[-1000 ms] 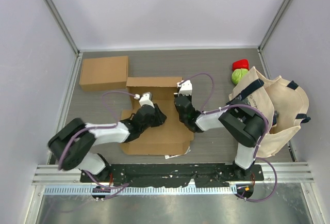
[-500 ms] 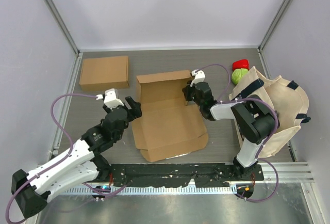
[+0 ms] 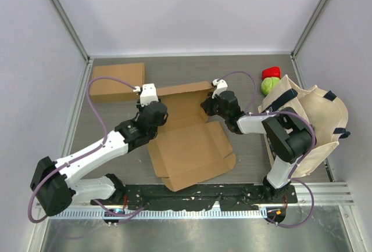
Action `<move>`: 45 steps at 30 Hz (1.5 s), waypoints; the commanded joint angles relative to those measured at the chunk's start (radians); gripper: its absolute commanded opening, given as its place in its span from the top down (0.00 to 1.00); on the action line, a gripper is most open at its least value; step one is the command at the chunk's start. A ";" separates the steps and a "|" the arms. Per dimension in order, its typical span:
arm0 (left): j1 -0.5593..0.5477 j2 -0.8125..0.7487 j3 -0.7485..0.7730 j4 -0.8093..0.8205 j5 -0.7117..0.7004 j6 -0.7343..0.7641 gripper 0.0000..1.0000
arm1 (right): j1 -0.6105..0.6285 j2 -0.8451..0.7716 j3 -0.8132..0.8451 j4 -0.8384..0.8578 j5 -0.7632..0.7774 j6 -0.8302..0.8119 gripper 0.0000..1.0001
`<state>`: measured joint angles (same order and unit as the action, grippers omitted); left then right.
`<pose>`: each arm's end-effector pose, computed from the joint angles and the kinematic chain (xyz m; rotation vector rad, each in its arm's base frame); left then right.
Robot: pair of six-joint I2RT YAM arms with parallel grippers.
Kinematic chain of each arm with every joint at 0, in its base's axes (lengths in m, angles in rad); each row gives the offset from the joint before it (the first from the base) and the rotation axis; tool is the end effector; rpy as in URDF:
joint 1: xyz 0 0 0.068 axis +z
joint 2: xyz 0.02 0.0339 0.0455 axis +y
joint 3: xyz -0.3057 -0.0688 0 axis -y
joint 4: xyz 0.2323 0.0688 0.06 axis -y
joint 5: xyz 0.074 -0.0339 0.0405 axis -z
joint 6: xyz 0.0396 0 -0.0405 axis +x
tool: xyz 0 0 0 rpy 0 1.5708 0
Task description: Fold the paper box
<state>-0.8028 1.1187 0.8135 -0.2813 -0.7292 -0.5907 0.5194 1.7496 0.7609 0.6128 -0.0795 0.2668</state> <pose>0.1664 -0.1344 0.3186 -0.1911 1.9885 -0.1005 0.3090 0.1803 0.2116 -0.3044 1.9695 0.5924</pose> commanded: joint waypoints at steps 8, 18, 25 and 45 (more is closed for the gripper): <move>0.002 0.058 0.036 0.045 -0.130 0.081 1.00 | 0.004 -0.082 0.028 -0.059 0.075 0.073 0.90; 0.002 0.078 0.032 0.030 -0.142 0.123 1.00 | -0.001 -0.120 0.120 -0.217 0.141 0.106 0.73; 0.002 0.067 0.027 0.037 -0.138 0.123 1.00 | 0.001 -0.131 0.111 -0.229 0.171 0.066 0.67; 0.002 0.064 0.021 0.028 -0.136 0.114 1.00 | 0.025 -0.187 0.040 -0.237 0.382 0.000 0.99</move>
<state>-0.8021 1.2087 0.8356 -0.2741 -0.8276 -0.4801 0.5350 1.5578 0.7845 0.3569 0.1120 0.2840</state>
